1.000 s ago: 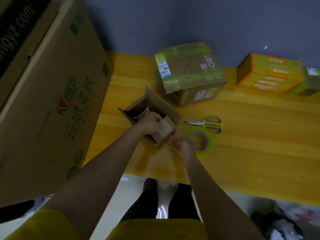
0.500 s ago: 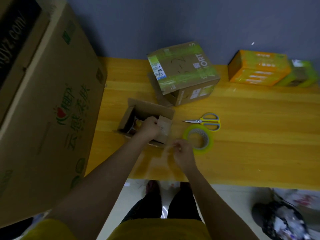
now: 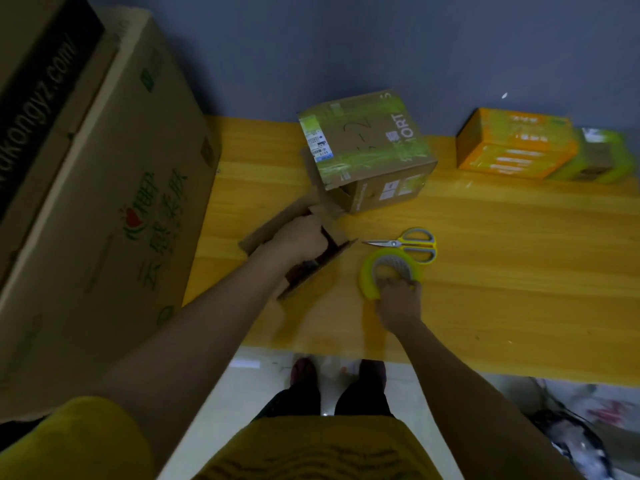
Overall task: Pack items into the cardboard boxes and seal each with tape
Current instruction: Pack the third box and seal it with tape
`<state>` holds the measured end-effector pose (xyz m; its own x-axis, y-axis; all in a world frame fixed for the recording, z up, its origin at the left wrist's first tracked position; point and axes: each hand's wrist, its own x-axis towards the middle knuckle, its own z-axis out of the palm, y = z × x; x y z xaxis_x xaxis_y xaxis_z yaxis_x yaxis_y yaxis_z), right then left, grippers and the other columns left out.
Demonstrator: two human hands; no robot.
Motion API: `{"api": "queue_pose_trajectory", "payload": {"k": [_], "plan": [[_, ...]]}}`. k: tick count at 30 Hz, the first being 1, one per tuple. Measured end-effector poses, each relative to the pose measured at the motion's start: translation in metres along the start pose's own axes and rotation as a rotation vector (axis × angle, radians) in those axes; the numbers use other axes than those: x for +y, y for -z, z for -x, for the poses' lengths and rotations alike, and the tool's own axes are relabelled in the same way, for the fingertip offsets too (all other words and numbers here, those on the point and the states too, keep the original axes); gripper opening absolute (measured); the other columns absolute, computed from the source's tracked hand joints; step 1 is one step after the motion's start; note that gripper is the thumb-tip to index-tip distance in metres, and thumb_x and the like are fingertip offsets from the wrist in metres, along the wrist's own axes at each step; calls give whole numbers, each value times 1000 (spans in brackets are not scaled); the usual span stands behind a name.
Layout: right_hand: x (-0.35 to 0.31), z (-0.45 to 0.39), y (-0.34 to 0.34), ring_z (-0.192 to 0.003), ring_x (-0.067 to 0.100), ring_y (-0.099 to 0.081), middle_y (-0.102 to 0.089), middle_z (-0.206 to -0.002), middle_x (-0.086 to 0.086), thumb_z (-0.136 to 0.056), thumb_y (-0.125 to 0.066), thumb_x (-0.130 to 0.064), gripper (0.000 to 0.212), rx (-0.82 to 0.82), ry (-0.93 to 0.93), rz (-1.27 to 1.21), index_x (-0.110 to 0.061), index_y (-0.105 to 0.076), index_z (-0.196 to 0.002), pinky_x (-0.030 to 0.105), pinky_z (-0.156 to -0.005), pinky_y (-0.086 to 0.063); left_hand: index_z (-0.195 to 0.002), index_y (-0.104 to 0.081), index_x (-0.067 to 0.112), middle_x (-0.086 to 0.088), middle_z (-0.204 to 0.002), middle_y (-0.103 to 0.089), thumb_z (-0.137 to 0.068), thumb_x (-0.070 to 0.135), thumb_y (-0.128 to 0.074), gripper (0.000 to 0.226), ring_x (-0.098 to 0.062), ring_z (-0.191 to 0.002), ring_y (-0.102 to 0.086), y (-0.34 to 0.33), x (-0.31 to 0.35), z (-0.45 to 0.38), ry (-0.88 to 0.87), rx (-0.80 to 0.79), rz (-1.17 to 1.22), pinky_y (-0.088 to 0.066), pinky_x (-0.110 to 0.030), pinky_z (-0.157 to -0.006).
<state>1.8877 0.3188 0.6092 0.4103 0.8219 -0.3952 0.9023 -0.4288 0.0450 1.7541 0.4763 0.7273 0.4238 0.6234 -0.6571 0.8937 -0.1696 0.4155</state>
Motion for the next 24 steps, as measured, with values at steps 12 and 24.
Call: {"api": "queue_pose_trajectory", "payload": {"k": [12,24], "plan": [[3,13,29,-120,33,-54,-60,-129,14,-90,-64,-25,44,151,-57,-736,-9,-55,-130,41,-98,-42,-95,-53,26,1,-85,-59,-73,18,-70,29,-12,-68,-55,2,-64,5,-134,246,-478,-50,-22,-59],[25,48,75,-84,4,-55,-59,-99,-1,-89,-60,6,31,286,177,-1191,-17,-52,-109,8,-71,-42,-128,-53,14,-7,-119,-61,-96,27,-57,35,-24,-103,-59,-22,-4,20,-257,47,-504,-46,-32,-70]]}}
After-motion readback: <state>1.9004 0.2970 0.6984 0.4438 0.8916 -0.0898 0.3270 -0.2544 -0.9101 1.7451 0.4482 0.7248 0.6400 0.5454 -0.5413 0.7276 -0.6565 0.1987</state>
